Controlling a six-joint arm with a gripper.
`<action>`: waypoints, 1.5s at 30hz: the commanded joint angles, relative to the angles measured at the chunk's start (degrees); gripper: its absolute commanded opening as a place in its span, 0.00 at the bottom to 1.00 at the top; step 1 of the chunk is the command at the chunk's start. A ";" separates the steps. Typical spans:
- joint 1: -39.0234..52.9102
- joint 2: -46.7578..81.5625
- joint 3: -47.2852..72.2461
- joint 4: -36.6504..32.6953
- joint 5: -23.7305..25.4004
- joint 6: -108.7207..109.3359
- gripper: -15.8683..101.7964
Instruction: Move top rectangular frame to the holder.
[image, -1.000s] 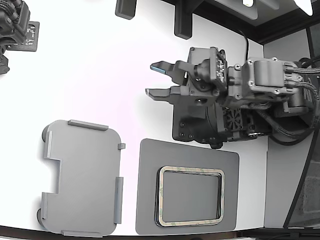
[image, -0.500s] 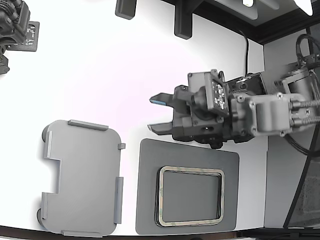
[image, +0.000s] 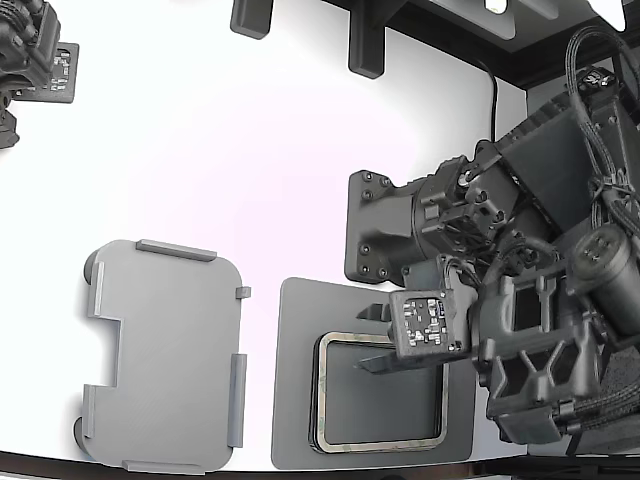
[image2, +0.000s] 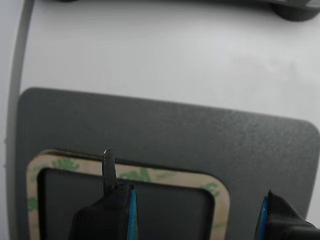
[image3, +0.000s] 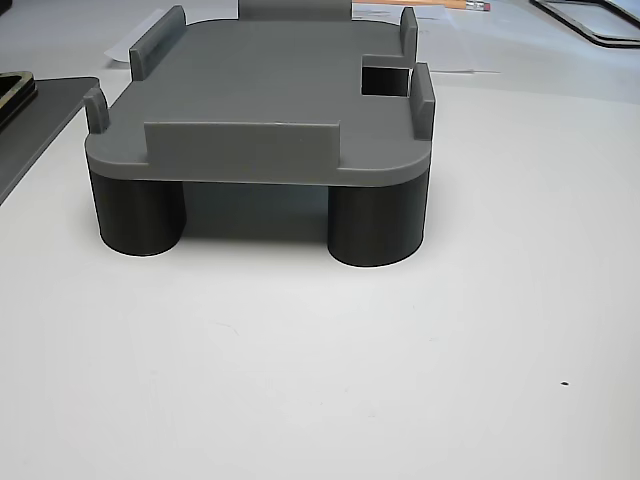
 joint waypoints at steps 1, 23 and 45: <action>2.37 -1.85 -1.85 1.23 -2.81 3.96 0.98; 4.31 -6.94 6.42 -2.02 -7.03 8.26 0.96; 4.22 -4.66 12.66 -5.27 -6.68 8.00 0.58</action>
